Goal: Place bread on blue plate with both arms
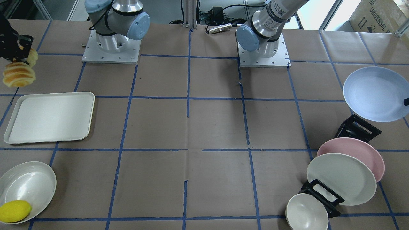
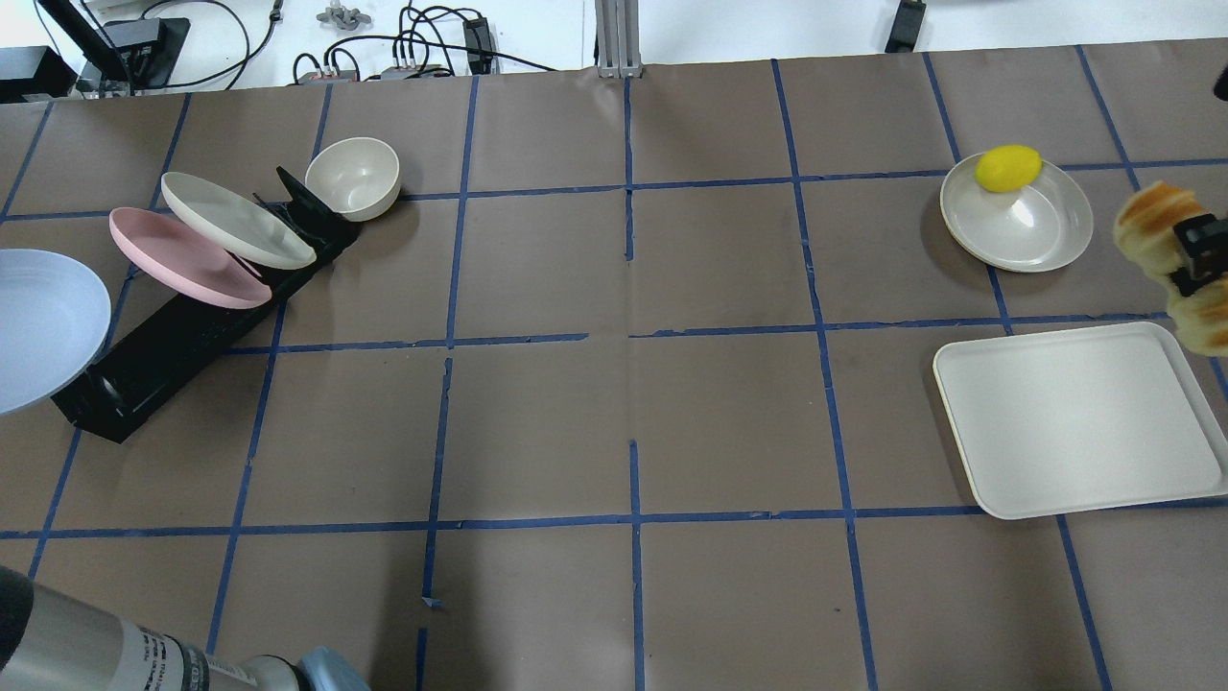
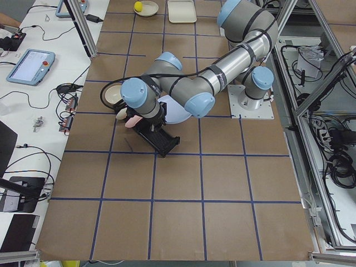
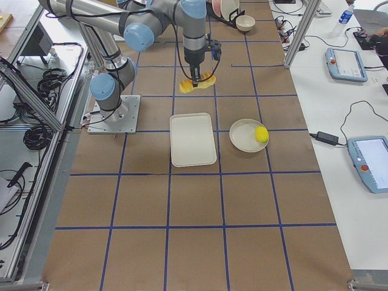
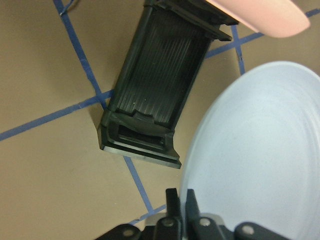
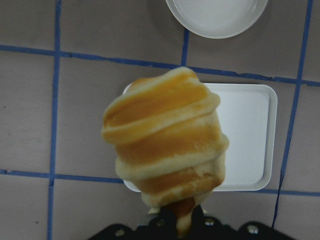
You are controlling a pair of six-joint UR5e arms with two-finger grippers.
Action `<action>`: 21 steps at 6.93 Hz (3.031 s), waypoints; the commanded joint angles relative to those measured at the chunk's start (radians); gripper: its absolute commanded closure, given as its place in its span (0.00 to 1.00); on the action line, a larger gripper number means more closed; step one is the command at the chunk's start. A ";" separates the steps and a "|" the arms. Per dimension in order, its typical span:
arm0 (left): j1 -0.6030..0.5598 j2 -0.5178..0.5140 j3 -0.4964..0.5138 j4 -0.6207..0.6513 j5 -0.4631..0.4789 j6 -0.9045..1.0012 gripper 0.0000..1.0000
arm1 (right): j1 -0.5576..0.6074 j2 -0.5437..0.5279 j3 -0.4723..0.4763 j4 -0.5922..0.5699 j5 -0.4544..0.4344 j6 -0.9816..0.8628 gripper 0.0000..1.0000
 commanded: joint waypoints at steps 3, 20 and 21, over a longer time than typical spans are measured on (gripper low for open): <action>-0.346 0.097 -0.065 -0.023 -0.092 -0.389 0.89 | 0.403 0.150 -0.202 0.104 0.009 0.567 0.91; -0.824 -0.002 -0.293 0.551 -0.203 -1.088 0.00 | 0.715 0.484 -0.248 -0.202 -0.014 0.746 0.91; -0.818 0.069 -0.291 0.513 -0.104 -1.087 0.00 | 0.744 0.523 -0.246 -0.239 -0.010 0.747 0.91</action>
